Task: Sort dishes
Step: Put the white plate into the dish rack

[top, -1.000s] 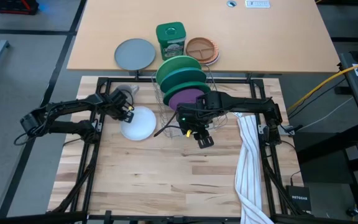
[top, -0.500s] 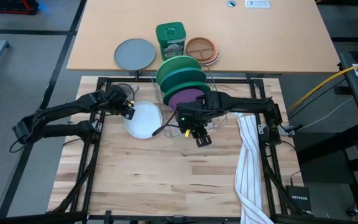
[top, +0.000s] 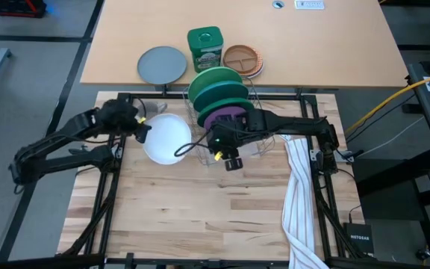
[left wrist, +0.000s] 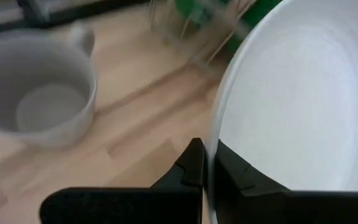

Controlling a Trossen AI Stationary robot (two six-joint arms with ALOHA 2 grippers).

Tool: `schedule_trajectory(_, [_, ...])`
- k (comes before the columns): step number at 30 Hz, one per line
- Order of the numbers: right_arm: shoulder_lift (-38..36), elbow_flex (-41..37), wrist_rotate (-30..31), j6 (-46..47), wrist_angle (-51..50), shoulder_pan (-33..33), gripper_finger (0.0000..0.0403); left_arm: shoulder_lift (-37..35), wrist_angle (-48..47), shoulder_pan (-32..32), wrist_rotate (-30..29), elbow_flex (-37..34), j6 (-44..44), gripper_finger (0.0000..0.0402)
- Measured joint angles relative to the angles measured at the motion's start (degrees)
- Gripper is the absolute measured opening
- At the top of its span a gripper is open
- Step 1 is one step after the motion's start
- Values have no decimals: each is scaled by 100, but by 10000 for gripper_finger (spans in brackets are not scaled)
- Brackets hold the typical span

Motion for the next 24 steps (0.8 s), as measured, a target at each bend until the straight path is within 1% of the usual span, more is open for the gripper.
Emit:
schedule_trajectory(2, [0,0,15,282,315,-68,175,-177,111,-45,-124,59,0,1])
schedule_trajectory(4, [0,0,13,717,673,-184,175,-351,261,-94,-377,62,23,1])
schedule_trajectory(11, [-60,0,17,2141,1941,-851,175,-735,1040,-234,-1717,62,561,1])
schedule_trajectory(15, [-147,7,-38,2575,2653,-1298,175,-818,1456,-232,-2301,62,787,1])
schedule_trajectory(19, [-153,7,-236,2835,3405,-1650,175,-808,1784,-232,-2595,60,918,1])
schedule_trajectory(22, [-122,7,-574,2940,3953,-1809,175,-778,2039,-232,-2622,60,955,1])
schedule_trajectory(24, [-107,7,-738,2945,4117,-1852,175,-763,2145,-232,-2643,60,1008,1])
